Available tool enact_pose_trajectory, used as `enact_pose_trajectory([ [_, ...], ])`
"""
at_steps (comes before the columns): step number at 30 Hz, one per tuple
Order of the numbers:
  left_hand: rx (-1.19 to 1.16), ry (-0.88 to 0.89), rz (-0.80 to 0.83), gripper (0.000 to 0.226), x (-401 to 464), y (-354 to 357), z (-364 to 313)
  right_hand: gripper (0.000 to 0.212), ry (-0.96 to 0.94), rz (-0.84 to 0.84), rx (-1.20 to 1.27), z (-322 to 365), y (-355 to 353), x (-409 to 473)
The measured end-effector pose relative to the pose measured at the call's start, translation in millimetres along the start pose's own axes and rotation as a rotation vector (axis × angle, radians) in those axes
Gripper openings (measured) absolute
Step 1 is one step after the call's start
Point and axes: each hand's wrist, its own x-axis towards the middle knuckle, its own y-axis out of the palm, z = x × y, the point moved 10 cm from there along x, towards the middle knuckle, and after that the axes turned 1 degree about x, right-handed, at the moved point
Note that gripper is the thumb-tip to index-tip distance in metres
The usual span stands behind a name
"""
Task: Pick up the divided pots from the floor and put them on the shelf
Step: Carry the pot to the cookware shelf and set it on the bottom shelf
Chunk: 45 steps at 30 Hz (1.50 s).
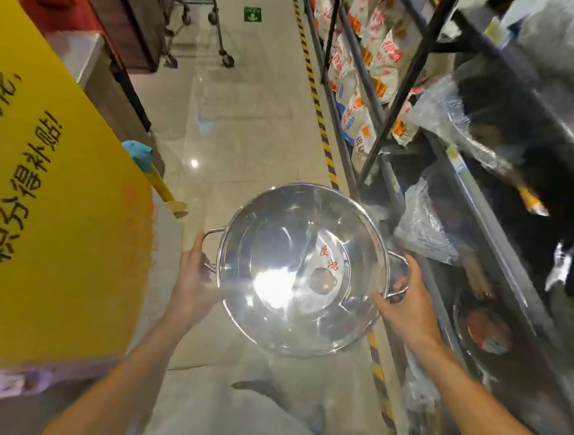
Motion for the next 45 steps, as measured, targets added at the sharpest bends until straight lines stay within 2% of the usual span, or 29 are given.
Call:
enact_pose_trajectory([
  [7, 0.057, 0.038, 0.045, 0.119, -69, 15, -15, 0.099, 0.025, -0.014, -0.042, -33, -39, -67],
  [14, 0.106, 0.168, 0.168, 0.116, -103, 26, -21, 0.100, 0.142, -0.158, -0.034, -68, -59, -168],
  [19, 0.113, 0.295, 0.318, 0.118, -118, 34, -14, 0.096, 0.260, -0.318, -0.022, -75, -58, -268],
  [24, 0.130, 0.433, 0.524, 0.121, -155, 41, 0, 0.091, 0.334, -0.410, 0.047, -76, -33, -384],
  [26, 0.122, 0.450, 0.617, 0.120, -183, 48, 8, 0.088, 0.446, -0.423, 0.021, -91, -21, -437],
  [32, 0.153, 0.530, 0.835, 0.124, -276, 93, 21, 0.099, 0.704, -0.524, 0.013, -142, -9, -593],
  [39, 0.169, 0.689, 0.984, 0.115, -412, 144, -3, 0.103, 0.841, -0.701, 0.050, -193, -24, -757],
  [45, 0.211, 0.798, 1.058, 0.115, -548, 184, -17, 0.093, 0.880, -0.802, 0.040, -232, -55, -891],
])
